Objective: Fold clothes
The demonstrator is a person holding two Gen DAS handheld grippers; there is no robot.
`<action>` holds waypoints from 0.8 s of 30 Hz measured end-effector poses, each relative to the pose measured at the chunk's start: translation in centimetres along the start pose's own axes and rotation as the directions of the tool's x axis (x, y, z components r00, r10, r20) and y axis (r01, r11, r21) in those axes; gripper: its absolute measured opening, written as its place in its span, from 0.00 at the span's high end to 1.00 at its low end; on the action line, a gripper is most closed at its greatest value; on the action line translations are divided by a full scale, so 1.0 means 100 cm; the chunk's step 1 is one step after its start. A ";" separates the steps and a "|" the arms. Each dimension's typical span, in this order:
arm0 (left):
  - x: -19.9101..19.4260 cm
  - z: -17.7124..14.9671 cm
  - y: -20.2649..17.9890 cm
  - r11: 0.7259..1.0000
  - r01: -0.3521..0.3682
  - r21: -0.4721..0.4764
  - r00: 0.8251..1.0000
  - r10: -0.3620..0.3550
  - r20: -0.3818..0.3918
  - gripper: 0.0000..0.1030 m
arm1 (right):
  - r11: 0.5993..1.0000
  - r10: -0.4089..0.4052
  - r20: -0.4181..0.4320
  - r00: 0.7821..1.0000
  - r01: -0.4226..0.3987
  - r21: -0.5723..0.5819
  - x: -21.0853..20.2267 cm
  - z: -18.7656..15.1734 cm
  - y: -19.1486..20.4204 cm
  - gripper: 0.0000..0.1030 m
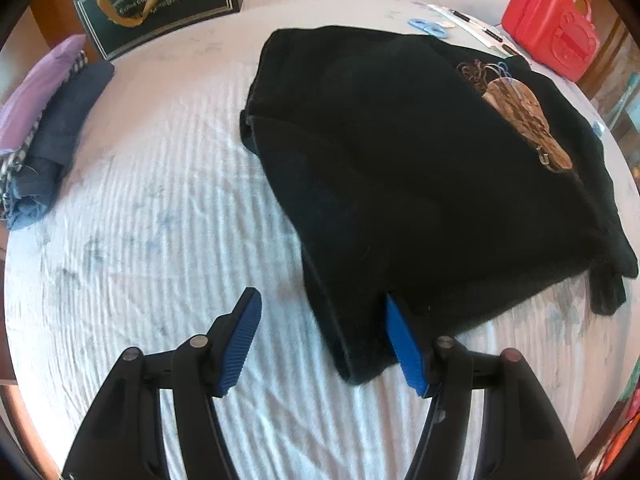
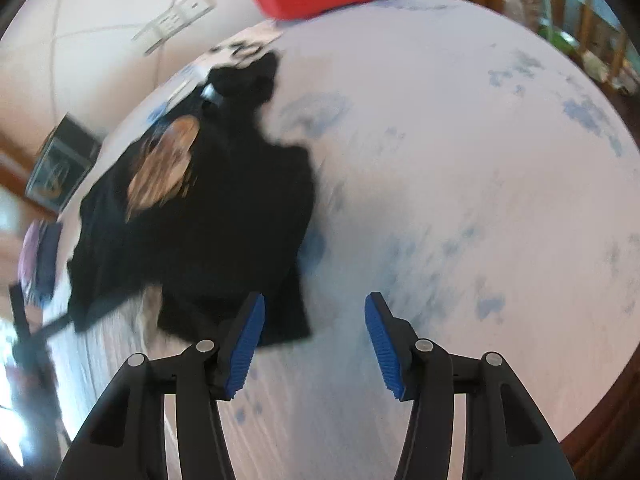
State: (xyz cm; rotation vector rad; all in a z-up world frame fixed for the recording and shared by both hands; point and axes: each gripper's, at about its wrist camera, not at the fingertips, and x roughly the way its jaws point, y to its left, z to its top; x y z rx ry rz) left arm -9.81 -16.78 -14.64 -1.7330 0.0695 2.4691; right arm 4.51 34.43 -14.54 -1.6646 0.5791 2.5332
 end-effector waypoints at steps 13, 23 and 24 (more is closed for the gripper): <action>0.003 -0.014 -0.010 0.999 -0.043 -0.012 0.998 0.043 0.043 0.20 | 0.981 -0.095 -0.024 0.995 0.090 -0.170 0.044 -0.007 0.042 0.19; -0.006 -0.018 -0.025 0.998 0.020 0.057 0.998 -0.023 0.053 0.93 | 0.951 -0.148 -0.029 0.988 0.135 -0.279 0.054 -0.012 0.082 0.92; -0.009 -0.019 -0.028 0.998 0.009 0.056 0.998 -0.012 0.053 0.94 | 0.954 -0.129 -0.036 0.991 0.115 -0.275 0.052 -0.014 0.083 0.92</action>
